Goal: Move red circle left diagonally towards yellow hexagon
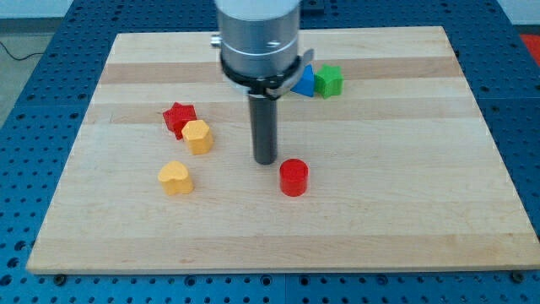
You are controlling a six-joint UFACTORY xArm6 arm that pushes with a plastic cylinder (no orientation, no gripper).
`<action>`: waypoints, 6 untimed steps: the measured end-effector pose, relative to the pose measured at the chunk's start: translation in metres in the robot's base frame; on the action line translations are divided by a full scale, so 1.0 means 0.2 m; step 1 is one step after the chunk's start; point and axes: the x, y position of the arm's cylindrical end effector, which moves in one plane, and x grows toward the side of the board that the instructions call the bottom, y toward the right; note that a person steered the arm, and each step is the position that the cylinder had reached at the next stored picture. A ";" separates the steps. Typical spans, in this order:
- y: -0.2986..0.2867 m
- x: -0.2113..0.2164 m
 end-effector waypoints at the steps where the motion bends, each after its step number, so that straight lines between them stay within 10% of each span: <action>1: -0.09 0.08; 4: 0.47 0.19; 6: 0.27 0.13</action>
